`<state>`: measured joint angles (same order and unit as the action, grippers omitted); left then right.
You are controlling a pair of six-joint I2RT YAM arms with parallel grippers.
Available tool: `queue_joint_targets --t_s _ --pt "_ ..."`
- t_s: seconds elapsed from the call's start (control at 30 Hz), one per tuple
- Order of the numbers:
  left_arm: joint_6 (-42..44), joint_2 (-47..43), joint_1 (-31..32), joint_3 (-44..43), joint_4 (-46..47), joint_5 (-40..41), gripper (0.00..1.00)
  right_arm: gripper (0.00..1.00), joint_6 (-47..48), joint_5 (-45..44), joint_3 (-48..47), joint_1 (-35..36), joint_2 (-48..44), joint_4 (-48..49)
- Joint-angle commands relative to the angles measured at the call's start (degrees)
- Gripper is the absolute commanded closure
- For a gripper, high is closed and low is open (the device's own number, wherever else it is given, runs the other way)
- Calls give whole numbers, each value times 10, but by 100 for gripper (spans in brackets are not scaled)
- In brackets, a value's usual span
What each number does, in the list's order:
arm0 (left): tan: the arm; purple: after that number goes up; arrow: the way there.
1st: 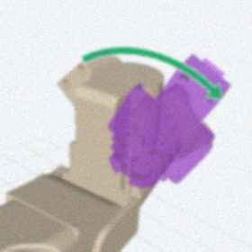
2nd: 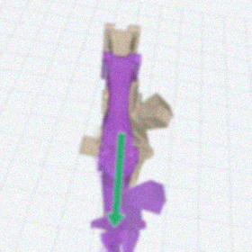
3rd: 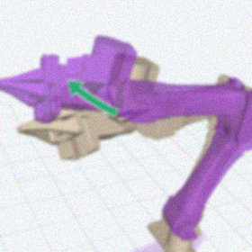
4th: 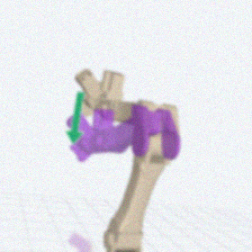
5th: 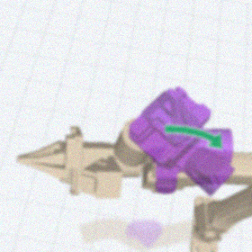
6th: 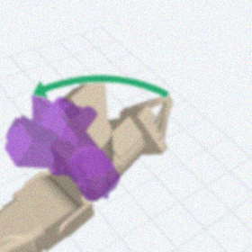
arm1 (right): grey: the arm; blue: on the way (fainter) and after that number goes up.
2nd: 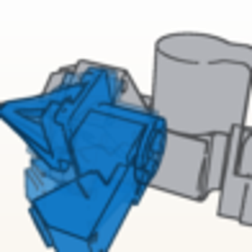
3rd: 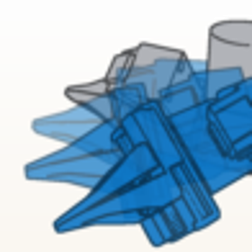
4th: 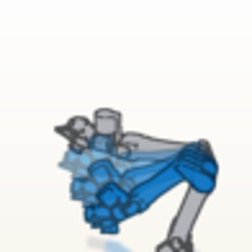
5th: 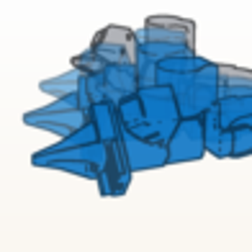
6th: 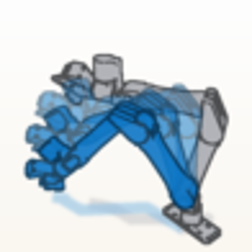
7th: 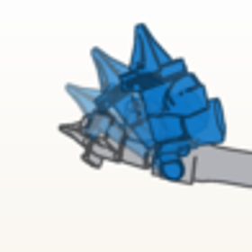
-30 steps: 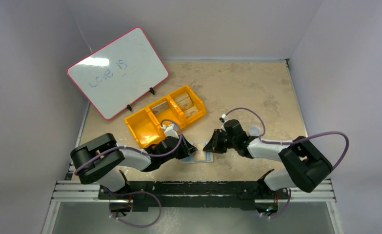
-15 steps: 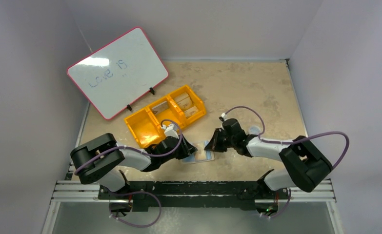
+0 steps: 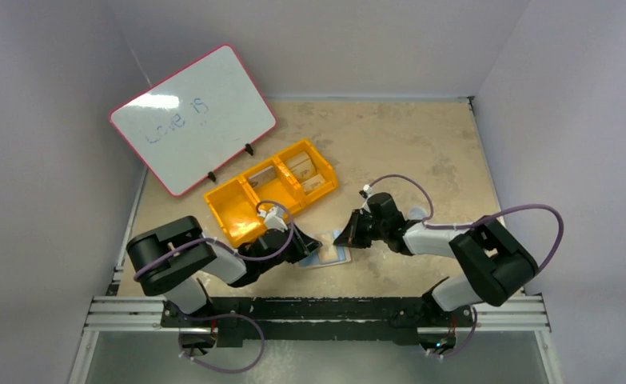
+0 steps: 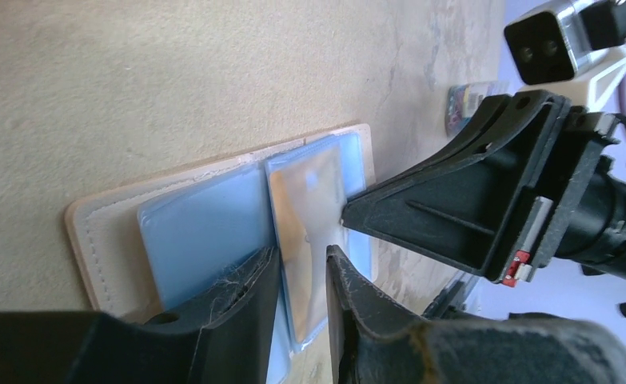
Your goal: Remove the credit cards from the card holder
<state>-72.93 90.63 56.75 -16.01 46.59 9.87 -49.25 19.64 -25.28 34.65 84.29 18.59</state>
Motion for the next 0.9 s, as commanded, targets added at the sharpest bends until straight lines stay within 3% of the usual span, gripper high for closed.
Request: queue_joint_targets --t_s 0.0,0.4,0.73,0.87 --pt "-48 39 3 48 45 23 71 100 0 -20 37 10 62 -10" --pt "-105 73 9 94 135 61 94 100 -9 -6 41 10 64 5" --pt "-83 105 9 61 147 30 88 100 7 10 35 11 59 31" --pt "-59 117 10 35 139 1 96 100 22 17 23 11 37 28"
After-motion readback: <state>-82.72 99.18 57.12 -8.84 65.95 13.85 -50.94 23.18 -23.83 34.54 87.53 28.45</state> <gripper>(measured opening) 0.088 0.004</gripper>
